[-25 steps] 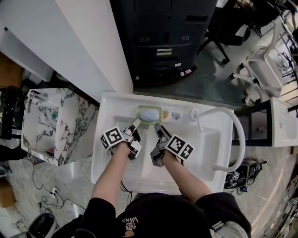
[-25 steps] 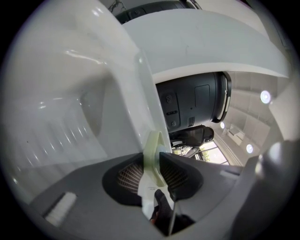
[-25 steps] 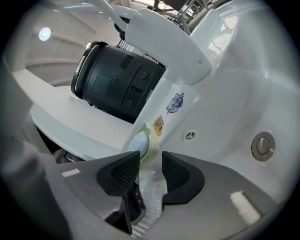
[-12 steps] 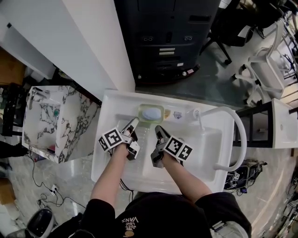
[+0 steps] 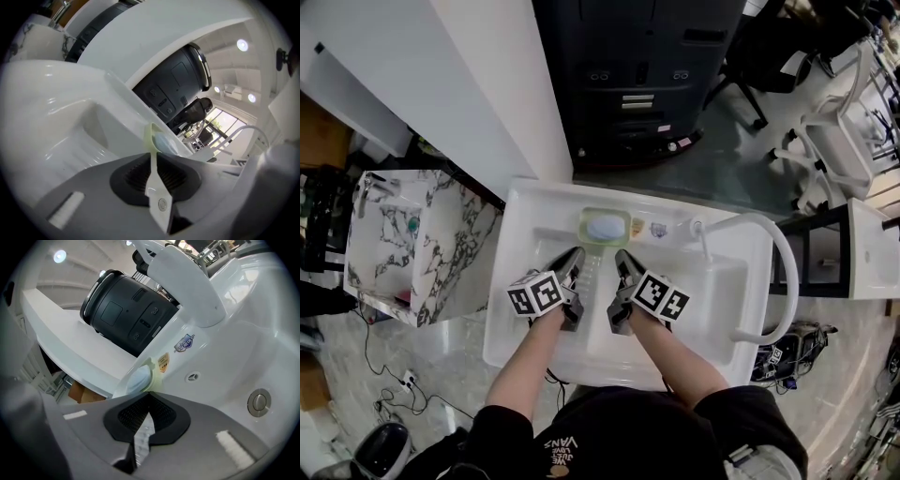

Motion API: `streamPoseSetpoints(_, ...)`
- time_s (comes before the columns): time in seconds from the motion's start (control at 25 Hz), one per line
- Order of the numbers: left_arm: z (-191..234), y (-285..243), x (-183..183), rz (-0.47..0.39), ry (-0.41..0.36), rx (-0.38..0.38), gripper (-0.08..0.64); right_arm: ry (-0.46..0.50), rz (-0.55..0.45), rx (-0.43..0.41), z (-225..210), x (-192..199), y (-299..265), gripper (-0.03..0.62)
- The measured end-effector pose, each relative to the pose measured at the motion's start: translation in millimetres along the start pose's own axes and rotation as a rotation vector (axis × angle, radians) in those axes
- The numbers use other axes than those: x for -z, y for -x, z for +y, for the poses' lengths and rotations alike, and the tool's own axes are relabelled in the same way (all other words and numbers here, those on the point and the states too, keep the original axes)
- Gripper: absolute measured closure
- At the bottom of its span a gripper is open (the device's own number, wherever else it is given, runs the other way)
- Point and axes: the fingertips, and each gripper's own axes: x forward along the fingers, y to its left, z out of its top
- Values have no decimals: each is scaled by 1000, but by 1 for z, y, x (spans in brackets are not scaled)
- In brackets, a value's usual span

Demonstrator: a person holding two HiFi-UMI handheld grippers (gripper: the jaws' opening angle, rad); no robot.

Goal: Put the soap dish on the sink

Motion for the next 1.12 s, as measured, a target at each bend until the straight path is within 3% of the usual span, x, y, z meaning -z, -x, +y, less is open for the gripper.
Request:
streamPoseSetpoints(0.16,-1,-5,1,5,-44,-13,489,13,4,3,-1,-1,0,591)
streamPoseSetpoints(1.12,2,-16,-11,-20,-25,-31,506,-11,3,-24,4,-8,-7,591)
